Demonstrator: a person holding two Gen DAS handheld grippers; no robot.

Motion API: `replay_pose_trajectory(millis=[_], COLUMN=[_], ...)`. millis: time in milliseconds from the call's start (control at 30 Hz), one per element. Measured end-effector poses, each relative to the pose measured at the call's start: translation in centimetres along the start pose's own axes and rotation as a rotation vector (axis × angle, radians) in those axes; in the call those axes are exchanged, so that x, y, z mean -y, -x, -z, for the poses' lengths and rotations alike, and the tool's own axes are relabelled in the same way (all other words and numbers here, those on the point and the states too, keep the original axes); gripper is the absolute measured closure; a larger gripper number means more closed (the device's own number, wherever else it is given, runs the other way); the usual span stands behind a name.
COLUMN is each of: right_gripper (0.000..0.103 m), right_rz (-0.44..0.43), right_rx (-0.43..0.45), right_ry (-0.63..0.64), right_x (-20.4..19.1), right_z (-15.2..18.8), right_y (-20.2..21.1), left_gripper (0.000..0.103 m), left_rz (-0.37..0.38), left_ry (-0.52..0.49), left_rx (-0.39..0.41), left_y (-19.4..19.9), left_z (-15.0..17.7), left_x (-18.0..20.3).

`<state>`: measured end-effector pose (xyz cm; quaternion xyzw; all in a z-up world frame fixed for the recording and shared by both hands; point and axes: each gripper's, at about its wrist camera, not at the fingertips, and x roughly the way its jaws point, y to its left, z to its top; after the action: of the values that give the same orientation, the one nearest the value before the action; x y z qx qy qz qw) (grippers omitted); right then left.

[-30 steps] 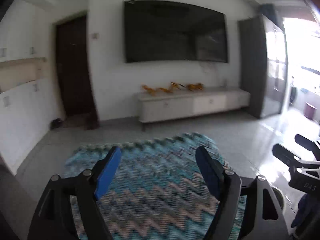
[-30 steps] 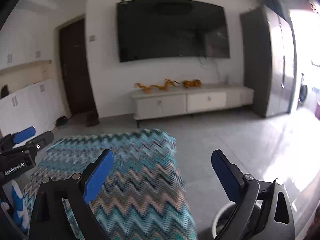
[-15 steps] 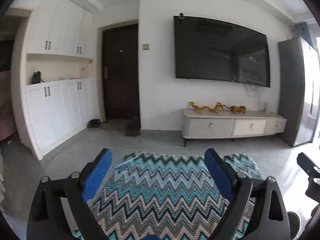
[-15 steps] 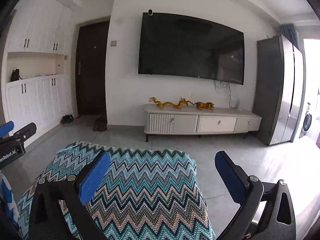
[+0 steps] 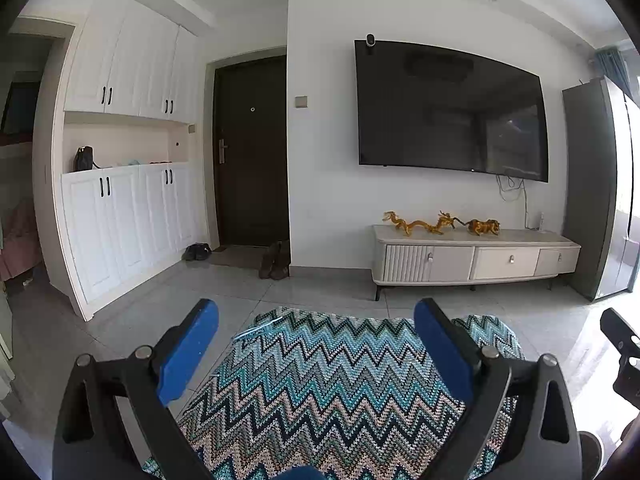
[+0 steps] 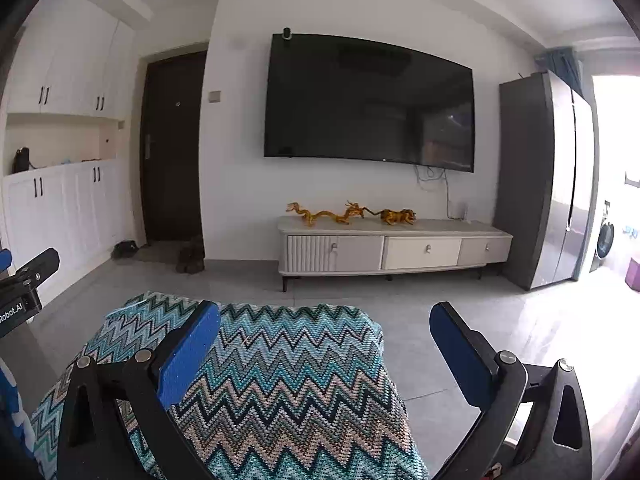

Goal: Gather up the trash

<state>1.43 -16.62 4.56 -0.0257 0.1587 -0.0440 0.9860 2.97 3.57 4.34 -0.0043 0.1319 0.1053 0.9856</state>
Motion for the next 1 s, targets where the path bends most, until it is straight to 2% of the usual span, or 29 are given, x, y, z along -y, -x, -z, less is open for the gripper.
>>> replay_pose_trajectory(millis=[367, 533, 1000], right_gripper=[0.000, 0.000, 0.000], right_rz=[0.025, 0.038, 0.052], right_rx=[-0.003, 0.001, 0.019], right_ry=[-0.033, -0.037, -0.020], right_x=[1.2, 1.8, 1.6], right_z=[0.5, 0.4, 0.1], right_y=[0.3, 0.5, 1.5], left_gripper=[0.002, 0.001, 0.001], left_rz=[0.006, -0.029, -0.013], left_ry=[-0.021, -0.018, -0.031], left_rx=[-0.009, -0.003, 0.012], left_y=[0.3, 0.6, 1.5], left_z=[0.1, -0.1, 0.2], left_x=[1.0, 1.2, 1.6])
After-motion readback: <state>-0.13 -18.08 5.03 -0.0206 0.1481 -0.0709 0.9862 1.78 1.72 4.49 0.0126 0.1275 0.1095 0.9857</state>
